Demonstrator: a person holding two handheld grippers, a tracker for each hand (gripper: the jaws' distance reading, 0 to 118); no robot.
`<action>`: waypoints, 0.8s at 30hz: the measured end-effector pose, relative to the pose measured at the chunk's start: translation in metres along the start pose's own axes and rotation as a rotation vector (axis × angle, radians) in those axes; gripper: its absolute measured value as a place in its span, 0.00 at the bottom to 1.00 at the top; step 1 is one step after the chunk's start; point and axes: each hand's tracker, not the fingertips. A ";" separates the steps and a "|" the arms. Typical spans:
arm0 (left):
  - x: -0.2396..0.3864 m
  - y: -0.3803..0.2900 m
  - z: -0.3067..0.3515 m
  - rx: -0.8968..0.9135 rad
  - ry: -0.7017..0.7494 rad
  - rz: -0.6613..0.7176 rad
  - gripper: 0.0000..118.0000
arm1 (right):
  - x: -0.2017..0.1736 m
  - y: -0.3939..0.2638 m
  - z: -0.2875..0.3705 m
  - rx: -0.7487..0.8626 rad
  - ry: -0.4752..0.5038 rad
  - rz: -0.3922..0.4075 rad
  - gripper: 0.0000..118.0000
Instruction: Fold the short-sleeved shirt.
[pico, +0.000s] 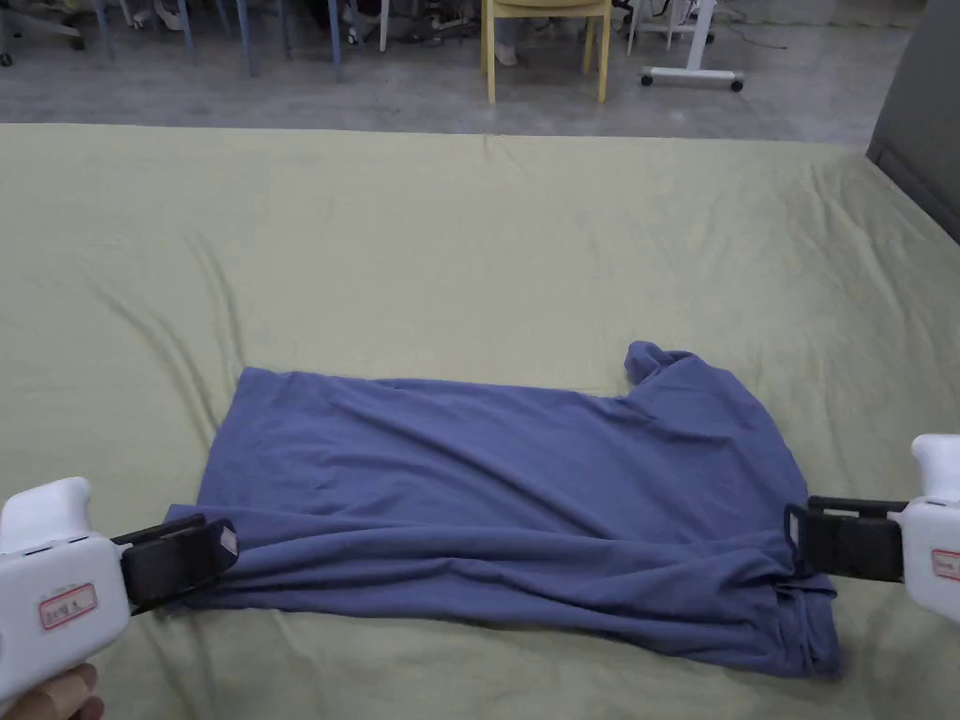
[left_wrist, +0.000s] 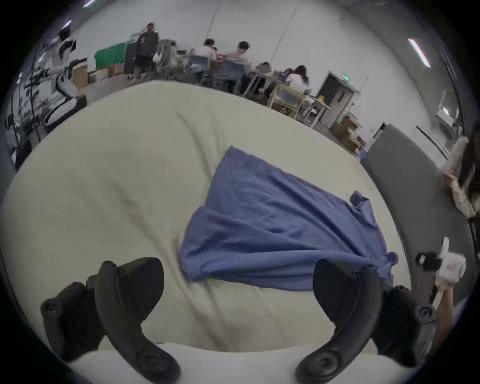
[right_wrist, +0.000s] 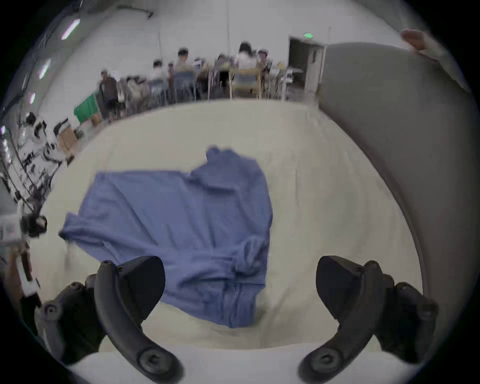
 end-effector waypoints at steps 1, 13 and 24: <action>0.008 -0.004 0.004 -0.006 0.021 -0.031 1.00 | -0.005 0.001 0.007 0.005 -0.006 0.003 0.86; 0.031 -0.008 -0.032 0.009 -0.023 -0.090 0.23 | -0.068 -0.049 0.016 0.019 0.173 0.063 0.03; 0.037 0.135 -0.216 -0.110 0.295 -0.213 1.00 | -0.062 -0.058 0.015 -0.026 0.222 0.067 0.03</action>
